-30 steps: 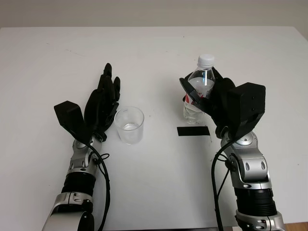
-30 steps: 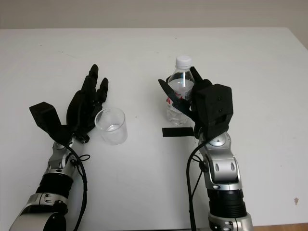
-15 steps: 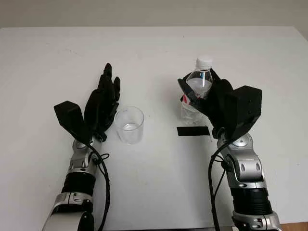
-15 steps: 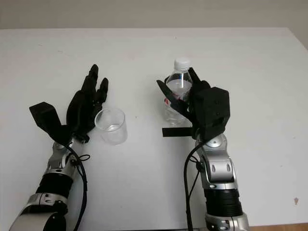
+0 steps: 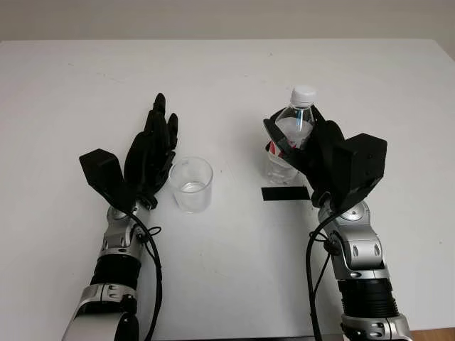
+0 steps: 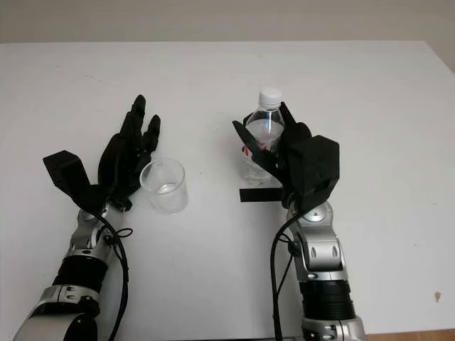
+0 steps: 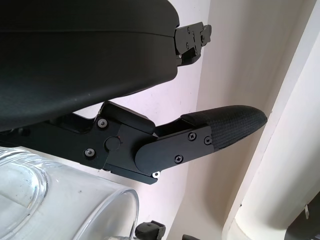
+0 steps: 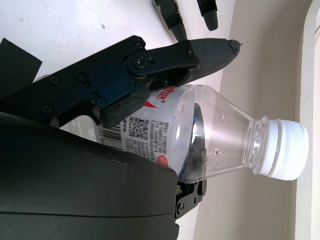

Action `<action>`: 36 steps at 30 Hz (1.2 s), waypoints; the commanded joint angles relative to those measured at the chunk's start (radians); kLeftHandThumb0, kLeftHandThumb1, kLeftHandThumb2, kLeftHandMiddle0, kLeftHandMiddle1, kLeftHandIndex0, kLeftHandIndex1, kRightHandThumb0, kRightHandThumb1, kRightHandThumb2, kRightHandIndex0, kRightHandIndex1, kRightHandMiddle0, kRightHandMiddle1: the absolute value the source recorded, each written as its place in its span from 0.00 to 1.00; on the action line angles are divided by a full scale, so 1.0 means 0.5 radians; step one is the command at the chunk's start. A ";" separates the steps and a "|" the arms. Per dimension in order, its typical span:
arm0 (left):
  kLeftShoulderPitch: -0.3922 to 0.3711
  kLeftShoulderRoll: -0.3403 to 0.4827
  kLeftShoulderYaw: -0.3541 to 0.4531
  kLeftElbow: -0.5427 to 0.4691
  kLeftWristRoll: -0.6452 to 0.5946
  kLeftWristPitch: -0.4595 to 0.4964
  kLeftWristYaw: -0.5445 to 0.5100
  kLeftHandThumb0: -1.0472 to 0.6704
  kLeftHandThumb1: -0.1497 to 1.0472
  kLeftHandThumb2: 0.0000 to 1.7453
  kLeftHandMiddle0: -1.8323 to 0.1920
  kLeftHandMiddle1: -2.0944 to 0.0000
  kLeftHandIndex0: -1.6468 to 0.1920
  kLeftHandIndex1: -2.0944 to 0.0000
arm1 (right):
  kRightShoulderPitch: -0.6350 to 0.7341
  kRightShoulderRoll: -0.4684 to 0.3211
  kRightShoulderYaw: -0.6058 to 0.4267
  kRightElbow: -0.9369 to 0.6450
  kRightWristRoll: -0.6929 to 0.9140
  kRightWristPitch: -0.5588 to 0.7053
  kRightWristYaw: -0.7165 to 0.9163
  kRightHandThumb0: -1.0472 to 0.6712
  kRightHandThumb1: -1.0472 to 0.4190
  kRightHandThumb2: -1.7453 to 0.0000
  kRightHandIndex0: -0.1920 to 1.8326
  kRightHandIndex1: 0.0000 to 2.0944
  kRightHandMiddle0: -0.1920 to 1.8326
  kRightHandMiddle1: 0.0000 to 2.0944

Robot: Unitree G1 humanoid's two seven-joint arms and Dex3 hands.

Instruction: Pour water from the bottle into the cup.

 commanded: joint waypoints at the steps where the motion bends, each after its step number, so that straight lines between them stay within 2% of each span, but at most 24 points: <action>1: 0.088 0.011 0.005 0.047 -0.005 0.026 -0.004 0.11 1.00 0.41 0.97 0.97 0.99 0.98 | 0.024 -0.005 0.006 -0.073 -0.010 0.024 0.000 0.36 0.00 0.80 0.81 1.00 0.67 1.00; 11: 0.085 0.006 0.005 0.037 -0.011 0.048 0.000 0.11 1.00 0.40 0.97 0.97 0.99 0.98 | 0.134 -0.005 -0.002 -0.361 0.009 0.250 0.024 0.36 0.00 0.81 0.78 1.00 0.57 1.00; 22: 0.090 0.019 0.003 0.029 -0.009 0.050 -0.007 0.11 1.00 0.41 0.97 0.97 0.99 0.98 | 0.148 -0.001 0.012 -0.413 -0.009 0.351 0.006 0.35 0.00 0.81 0.77 1.00 0.54 1.00; 31: 0.094 0.023 -0.003 0.015 0.001 0.058 -0.002 0.11 1.00 0.41 0.97 0.97 0.99 0.98 | 0.144 0.025 0.033 -0.369 -0.058 0.415 -0.059 0.36 0.00 0.80 0.80 1.00 0.62 1.00; 36: 0.090 0.024 -0.002 0.017 -0.002 0.059 0.002 0.11 1.00 0.41 0.97 0.97 0.99 0.98 | 0.171 -0.004 0.062 -0.300 -0.087 0.291 -0.030 0.36 0.00 0.79 0.82 1.00 0.66 1.00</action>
